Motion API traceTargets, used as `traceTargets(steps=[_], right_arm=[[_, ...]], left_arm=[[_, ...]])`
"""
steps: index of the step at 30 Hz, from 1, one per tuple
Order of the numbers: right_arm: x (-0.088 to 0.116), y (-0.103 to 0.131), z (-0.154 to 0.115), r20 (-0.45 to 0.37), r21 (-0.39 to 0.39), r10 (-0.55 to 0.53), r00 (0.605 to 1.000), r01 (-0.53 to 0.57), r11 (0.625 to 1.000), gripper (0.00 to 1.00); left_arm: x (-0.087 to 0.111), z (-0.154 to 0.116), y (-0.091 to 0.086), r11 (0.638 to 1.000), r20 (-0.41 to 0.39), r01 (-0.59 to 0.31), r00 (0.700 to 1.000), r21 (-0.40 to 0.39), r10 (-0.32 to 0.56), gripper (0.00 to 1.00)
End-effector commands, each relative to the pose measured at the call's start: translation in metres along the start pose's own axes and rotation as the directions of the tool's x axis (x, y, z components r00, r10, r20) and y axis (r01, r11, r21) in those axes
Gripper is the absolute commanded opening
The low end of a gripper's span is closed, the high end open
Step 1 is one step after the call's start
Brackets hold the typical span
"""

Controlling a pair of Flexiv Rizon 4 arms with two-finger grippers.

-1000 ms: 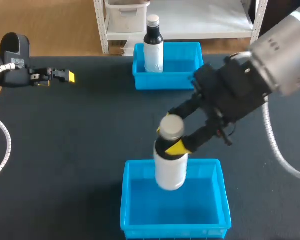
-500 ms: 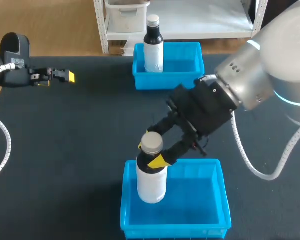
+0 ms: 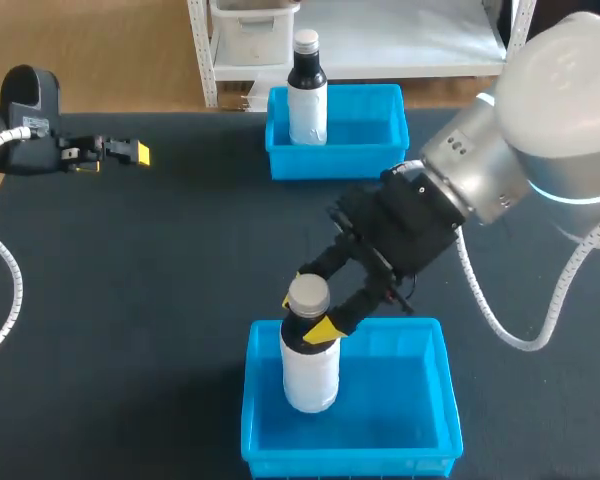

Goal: Pick up the bottle, and place it in the far bin if it is heavy, or in the near bin if it is light.

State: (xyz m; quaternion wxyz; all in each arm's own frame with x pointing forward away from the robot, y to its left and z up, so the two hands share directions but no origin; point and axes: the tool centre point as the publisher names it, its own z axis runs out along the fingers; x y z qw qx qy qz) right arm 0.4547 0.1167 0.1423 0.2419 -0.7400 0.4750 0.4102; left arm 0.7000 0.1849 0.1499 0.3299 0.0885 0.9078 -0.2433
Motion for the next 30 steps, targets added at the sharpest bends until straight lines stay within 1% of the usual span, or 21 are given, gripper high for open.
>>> traceTargets(steps=[1, 13, 15, 16, 17, 18, 19, 20, 21, 27, 30], right_arm=[[0.0040, -0.0030, 0.0035, 0.008, -0.012, -0.001, 1.000, 0.001, 1.000, 0.00], [0.0086, -0.0026, 0.0061, 0.009, -0.026, -0.007, 1.000, 0.007, 1.000, 0.00], [0.0089, -0.0023, 0.0065, 0.005, -0.030, -0.010, 1.000, 0.011, 0.999, 0.12], [0.0089, -0.0022, 0.0066, 0.004, -0.031, -0.011, 1.000, 0.011, 0.999, 0.21], [0.0090, -0.0021, 0.0067, 0.003, -0.032, -0.011, 1.000, 0.011, 0.999, 0.36], [0.0090, -0.0021, 0.0067, 0.002, -0.032, -0.012, 1.000, 0.012, 0.999, 0.49], [0.0093, -0.0019, 0.0067, 0.001, -0.033, -0.011, 1.000, 0.011, 0.999, 0.69], [0.0095, -0.0018, 0.0068, 0.000, -0.033, -0.010, 1.000, 0.010, 0.999, 0.93], [0.0096, -0.0017, 0.0068, -0.001, -0.034, -0.009, 1.000, 0.009, 0.999, 1.00], [0.0101, -0.0009, 0.0062, -0.009, -0.041, -0.011, 1.000, 0.011, 0.999, 1.00], [0.0113, -0.0010, 0.0010, -0.018, -0.042, -0.008, 1.000, 0.008, 0.999, 1.00]], left_arm=[[0.0000, 0.0000, 0.0000, 1.000, 0.000, 0.000, 1.000, 0.000, 0.000, 1.00], [0.0000, 0.0000, 0.0000, 1.000, 0.000, 0.000, 1.000, 0.000, 0.000, 1.00], [0.0000, 0.0000, 0.0000, 1.000, 0.000, 0.000, 1.000, 0.000, 0.000, 1.00], [0.0000, 0.0000, 0.0000, 1.000, 0.000, 0.000, 1.000, 0.000, 0.000, 1.00], [0.0000, 0.0000, 0.0000, 1.000, 0.000, 0.000, 1.000, 0.000, 0.000, 1.00], [0.0000, 0.0000, 0.0000, 1.000, 0.000, 0.000, 1.000, 0.000, 0.000, 1.00], [0.0000, 0.0000, 0.0000, 1.000, 0.000, 0.000, 1.000, 0.000, 0.000, 1.00], [0.0000, 0.0000, 0.0000, 1.000, 0.000, 0.000, 1.000, 0.000, 0.000, 1.00], [0.0000, 0.0000, 0.0000, 1.000, 0.000, 0.000, 1.000, 0.000, 0.000, 1.00], [0.0000, 0.0000, 0.0000, 1.000, 0.000, 0.000, 1.000, 0.000, 0.000, 1.00], [0.0000, 0.0000, 0.0000, 1.000, 0.000, 0.000, 1.000, 0.000, 0.000, 1.00]])
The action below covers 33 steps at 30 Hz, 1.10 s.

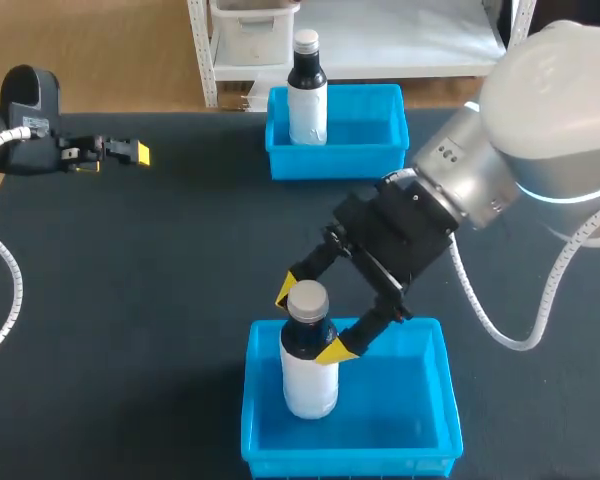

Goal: Pick up the bottle, and place it in the far bin if it is heavy, or in the near bin if it is light.

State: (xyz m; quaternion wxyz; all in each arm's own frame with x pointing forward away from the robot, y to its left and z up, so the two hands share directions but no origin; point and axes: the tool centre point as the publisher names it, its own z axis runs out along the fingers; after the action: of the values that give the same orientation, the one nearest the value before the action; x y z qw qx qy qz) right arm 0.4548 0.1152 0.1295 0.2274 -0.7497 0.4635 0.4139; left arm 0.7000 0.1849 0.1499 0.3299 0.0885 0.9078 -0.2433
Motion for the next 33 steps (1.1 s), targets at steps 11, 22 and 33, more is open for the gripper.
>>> traceTargets(steps=[11, 22, 33], right_arm=[[0.035, -0.012, -0.072, -0.061, 0.074, 0.133, 0.989, -0.129, 0.989, 1.00], [0.062, -0.046, -0.134, -0.103, 0.218, 0.300, 0.948, -0.273, 0.937, 1.00], [0.078, -0.091, -0.171, -0.161, 0.215, 0.345, 0.925, -0.308, 0.927, 1.00]], left_arm=[[0.000, 0.000, 0.000, 1.000, 0.000, 0.000, 1.000, 0.000, 0.000, 1.00], [0.000, 0.000, 0.000, 1.000, 0.000, 0.000, 1.000, 0.000, 0.000, 1.00], [0.000, 0.000, 0.000, 1.000, 0.000, 0.000, 1.000, 0.000, 0.000, 1.00]])
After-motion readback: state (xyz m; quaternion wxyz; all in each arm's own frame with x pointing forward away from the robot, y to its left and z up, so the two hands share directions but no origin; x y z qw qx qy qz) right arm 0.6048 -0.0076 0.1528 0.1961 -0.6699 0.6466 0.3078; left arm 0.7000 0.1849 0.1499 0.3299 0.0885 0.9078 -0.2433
